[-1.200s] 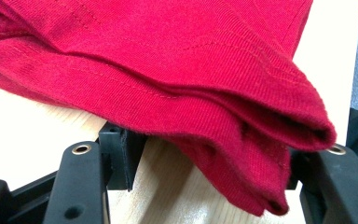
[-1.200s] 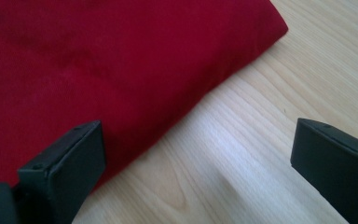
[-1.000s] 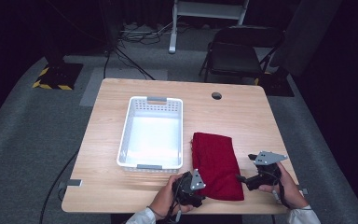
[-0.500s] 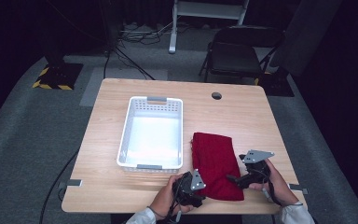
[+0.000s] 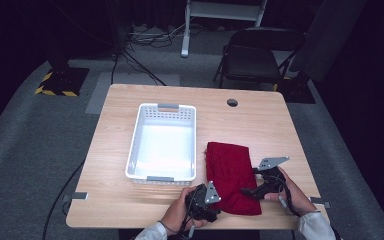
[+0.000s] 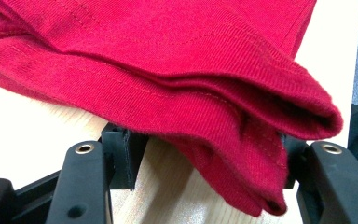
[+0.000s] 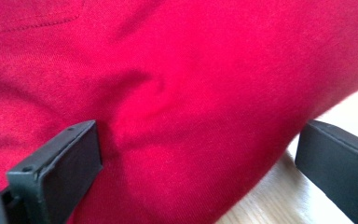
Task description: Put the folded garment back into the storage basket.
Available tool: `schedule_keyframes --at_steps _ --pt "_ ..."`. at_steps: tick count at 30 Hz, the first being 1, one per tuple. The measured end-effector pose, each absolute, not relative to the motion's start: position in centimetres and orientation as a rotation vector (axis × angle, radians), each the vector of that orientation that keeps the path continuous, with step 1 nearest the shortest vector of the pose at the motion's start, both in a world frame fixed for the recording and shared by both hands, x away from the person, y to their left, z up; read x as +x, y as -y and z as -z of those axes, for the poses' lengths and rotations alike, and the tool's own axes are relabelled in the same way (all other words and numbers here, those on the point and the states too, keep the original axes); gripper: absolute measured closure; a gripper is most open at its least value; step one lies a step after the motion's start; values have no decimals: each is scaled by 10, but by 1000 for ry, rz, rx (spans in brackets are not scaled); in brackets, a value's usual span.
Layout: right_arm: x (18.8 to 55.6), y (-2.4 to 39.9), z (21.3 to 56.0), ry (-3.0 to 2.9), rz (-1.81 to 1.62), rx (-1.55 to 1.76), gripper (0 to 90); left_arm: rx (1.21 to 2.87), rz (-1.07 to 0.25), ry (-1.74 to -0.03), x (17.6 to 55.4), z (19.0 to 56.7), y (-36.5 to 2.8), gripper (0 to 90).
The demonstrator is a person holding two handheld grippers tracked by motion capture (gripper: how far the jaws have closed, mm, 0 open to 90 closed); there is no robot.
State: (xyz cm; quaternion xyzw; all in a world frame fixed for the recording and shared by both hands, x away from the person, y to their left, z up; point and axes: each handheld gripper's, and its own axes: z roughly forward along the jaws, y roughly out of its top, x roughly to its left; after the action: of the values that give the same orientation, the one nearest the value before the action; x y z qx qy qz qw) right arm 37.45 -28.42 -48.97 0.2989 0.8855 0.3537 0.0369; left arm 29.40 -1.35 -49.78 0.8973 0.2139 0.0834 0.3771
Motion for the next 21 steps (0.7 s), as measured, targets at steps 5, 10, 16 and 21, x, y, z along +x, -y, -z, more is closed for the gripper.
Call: schedule_keyframes --at_steps 5,10,16,21 --pt "374 284 491 -2729 -1121 917 60 2293 -215 -548 294 498 14 412" --pt "372 283 489 -2756 -1156 885 218 2294 -217 -541 294 498 14 419" --pt "370 283 485 -2755 -1190 865 402 2280 -227 -559 292 498 15 453" --pt "367 283 481 -2712 -1196 863 520 2270 -241 -570 291 498 15 568"
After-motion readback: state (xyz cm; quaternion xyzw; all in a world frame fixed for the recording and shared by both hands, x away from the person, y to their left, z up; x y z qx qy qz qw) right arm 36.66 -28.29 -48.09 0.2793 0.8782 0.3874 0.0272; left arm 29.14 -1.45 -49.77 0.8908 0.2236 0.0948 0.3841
